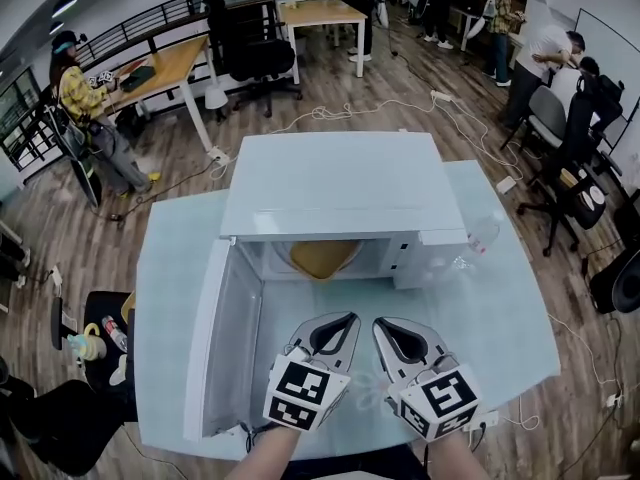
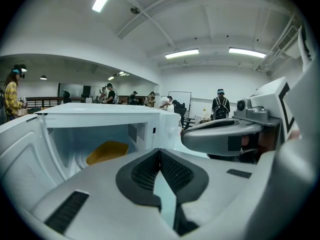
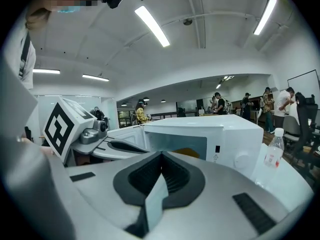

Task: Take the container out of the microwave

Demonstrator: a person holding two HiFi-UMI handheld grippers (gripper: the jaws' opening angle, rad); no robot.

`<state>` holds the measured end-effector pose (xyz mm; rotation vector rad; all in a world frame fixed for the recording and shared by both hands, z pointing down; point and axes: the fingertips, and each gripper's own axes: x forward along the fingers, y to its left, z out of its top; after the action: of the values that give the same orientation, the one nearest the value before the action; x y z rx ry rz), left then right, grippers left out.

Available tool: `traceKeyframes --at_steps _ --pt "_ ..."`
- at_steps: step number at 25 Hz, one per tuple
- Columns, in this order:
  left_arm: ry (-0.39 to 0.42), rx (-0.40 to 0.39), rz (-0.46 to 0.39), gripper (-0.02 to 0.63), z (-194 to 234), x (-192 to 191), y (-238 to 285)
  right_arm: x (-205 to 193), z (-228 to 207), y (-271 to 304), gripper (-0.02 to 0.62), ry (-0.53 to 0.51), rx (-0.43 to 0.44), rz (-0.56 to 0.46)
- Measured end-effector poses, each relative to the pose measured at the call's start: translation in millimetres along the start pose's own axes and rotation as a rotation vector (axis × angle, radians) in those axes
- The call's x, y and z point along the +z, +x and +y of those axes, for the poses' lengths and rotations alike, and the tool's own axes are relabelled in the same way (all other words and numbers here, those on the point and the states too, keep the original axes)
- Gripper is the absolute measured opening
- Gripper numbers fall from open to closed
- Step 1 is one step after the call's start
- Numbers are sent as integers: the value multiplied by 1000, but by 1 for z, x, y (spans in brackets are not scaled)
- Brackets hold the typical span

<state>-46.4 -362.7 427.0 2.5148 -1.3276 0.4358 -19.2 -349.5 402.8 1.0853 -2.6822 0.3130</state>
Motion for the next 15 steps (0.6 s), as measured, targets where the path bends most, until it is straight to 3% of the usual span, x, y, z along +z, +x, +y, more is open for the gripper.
traceKeyframes --at_steps 15 --pt "-47 72 86 15 37 -28 34 -27 -21 40 11 46 85 96"
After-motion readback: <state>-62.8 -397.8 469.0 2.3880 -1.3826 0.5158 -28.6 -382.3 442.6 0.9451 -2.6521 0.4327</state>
